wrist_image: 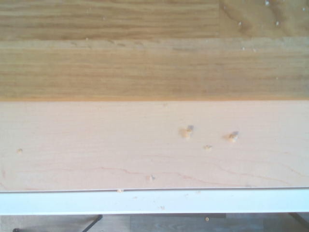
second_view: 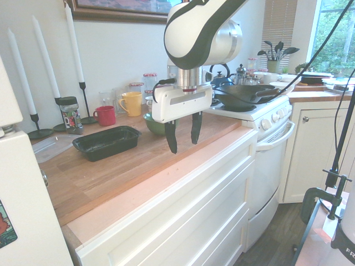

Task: Pour the cereal into the box

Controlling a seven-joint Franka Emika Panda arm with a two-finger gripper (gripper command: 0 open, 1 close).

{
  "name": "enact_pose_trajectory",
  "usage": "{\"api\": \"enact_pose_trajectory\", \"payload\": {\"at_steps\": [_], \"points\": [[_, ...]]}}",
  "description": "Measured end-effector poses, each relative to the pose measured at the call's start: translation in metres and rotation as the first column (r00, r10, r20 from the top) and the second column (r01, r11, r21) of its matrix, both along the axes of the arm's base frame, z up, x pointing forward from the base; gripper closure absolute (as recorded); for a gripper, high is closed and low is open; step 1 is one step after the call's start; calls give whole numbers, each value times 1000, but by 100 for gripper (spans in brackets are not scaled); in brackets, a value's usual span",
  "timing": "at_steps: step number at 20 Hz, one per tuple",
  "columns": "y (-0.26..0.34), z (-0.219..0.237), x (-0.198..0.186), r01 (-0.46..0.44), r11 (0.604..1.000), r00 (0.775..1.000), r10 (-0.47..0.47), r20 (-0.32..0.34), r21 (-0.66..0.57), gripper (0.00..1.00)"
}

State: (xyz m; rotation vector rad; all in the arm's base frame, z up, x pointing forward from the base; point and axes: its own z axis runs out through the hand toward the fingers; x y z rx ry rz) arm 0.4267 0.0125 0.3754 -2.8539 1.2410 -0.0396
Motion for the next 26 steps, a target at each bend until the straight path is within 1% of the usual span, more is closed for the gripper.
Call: {"api": "enact_pose_trajectory", "payload": {"at_steps": [3, 7, 11, 15, 18, 20, 22, 26], "points": [[-2, 3, 2, 5, 1000, 1000, -5, 13, 1, 0], [-16, 40, 26, 34, 999, 995, -34, 91, 10, 0], [-58, 73, 69, 100, 995, 986, -103, 134, 25, 0], [-121, 85, 119, 192, 979, 971, -199, 134, 64, 0], [-167, 75, 144, 245, 965, 956, -256, 142, 92, 0], [-193, 60, 156, 280, 954, 947, -293, 133, 108, 0], [-212, 42, 168, 308, 943, 939, -322, 118, 123, 0], [-235, -5, 191, 343, 928, 921, -363, 139, 146, 0]]}}
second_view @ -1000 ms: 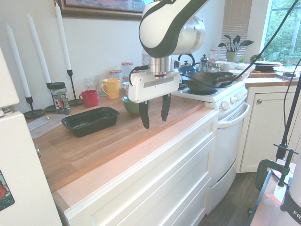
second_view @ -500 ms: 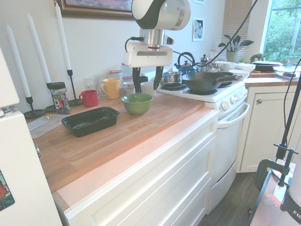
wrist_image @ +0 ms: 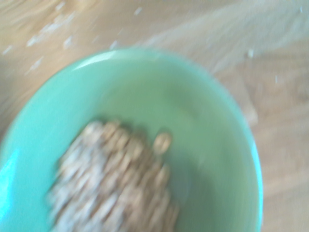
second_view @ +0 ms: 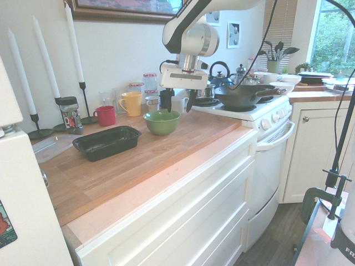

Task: Pour the cereal into the box

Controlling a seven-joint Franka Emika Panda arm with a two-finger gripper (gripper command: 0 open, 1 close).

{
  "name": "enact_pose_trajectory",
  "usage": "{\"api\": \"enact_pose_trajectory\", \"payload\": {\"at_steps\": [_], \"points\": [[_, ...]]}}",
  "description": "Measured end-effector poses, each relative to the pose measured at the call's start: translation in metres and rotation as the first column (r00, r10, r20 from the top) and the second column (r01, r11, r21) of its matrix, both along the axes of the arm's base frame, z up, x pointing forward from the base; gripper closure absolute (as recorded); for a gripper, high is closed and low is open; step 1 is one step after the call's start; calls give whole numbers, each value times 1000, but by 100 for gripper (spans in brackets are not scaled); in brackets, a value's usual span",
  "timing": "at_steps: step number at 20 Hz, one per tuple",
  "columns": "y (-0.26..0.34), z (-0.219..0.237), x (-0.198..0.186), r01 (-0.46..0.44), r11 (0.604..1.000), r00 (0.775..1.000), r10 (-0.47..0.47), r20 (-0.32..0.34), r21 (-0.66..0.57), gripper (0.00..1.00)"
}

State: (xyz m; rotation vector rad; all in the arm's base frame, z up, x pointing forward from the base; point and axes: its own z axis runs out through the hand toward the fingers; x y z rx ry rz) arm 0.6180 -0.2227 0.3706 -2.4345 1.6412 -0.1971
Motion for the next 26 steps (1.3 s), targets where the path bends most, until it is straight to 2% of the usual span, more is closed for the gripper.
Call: {"api": "enact_pose_trajectory", "payload": {"at_steps": [4, 5, 26], "points": [[-11, -37, 13, 21, 1000, 999, -21, -25, 11, 0], [-11, -43, 15, 21, 1000, 999, -21, -28, 9, 100], [0, -50, 22, 5, 1000, 1000, -5, -28, 7, 100]]}}
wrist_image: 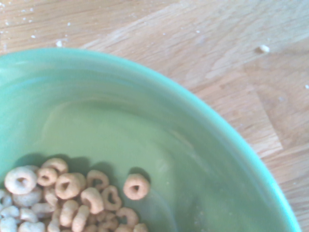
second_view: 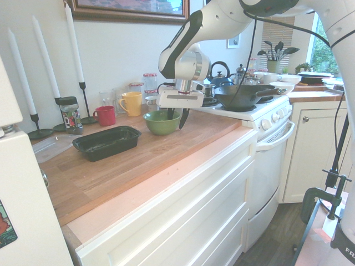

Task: Pour the cereal into the box

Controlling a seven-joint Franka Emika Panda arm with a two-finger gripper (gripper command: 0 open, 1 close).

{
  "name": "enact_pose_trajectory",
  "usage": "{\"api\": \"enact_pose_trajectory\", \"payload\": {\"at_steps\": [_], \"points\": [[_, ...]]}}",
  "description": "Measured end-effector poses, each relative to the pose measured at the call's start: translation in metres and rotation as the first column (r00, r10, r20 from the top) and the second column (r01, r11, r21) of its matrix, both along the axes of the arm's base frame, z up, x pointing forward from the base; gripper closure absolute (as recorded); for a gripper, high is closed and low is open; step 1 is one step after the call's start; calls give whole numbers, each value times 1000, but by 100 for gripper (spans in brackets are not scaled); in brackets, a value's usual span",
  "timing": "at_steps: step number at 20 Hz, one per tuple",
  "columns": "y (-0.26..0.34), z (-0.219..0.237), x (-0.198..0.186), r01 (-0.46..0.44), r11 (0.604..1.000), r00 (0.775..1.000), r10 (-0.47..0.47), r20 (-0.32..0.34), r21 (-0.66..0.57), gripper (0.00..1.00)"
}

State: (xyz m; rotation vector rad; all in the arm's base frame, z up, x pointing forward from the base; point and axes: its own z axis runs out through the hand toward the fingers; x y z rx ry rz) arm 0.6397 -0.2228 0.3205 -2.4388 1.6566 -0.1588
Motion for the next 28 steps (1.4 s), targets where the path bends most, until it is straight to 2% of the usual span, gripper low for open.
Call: {"api": "enact_pose_trajectory", "payload": {"at_steps": [12, 22, 28], "points": [[2, 17, -1, -11, 1000, 1000, 11, 16, 3, 100], [14, 84, -14, -94, 996, 995, 94, 16, 13, 100], [52, 141, -12, -179, 980, 984, 179, -5, -85, 100]]}}
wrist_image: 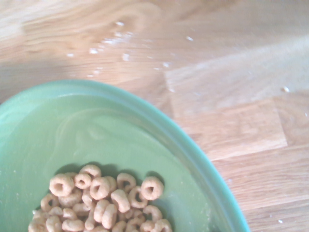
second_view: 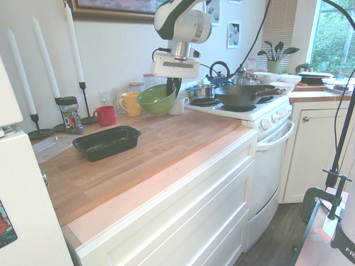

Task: Pour the cereal into the box

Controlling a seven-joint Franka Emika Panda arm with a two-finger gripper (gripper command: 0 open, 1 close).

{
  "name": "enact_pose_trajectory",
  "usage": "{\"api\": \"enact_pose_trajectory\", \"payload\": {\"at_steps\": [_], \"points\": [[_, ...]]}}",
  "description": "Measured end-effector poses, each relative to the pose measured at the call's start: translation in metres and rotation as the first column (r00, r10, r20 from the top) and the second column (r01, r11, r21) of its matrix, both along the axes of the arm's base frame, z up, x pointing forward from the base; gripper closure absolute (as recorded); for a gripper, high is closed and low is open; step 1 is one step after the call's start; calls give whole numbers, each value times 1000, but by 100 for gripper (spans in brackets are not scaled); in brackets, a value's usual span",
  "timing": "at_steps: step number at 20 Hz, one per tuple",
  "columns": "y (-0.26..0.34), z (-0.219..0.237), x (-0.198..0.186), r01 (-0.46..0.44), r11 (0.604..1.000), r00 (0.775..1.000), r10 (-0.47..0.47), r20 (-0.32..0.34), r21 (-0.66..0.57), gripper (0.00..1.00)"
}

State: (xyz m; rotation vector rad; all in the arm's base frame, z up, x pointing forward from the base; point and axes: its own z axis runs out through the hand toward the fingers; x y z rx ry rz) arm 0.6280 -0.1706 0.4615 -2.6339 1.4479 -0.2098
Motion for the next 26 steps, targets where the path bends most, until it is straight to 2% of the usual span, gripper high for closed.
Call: {"api": "enact_pose_trajectory", "payload": {"at_steps": [7, 14, 22, 26], "points": [[104, 16, 22, -94, 968, 995, 84, -53, -233, 100], [171, 12, 37, -137, 882, 990, 112, -82, -451, 100], [191, 12, 73, -156, 743, 988, 131, -86, -651, 100], [215, -3, 95, -179, 636, 981, 175, -86, -751, 100]]}}
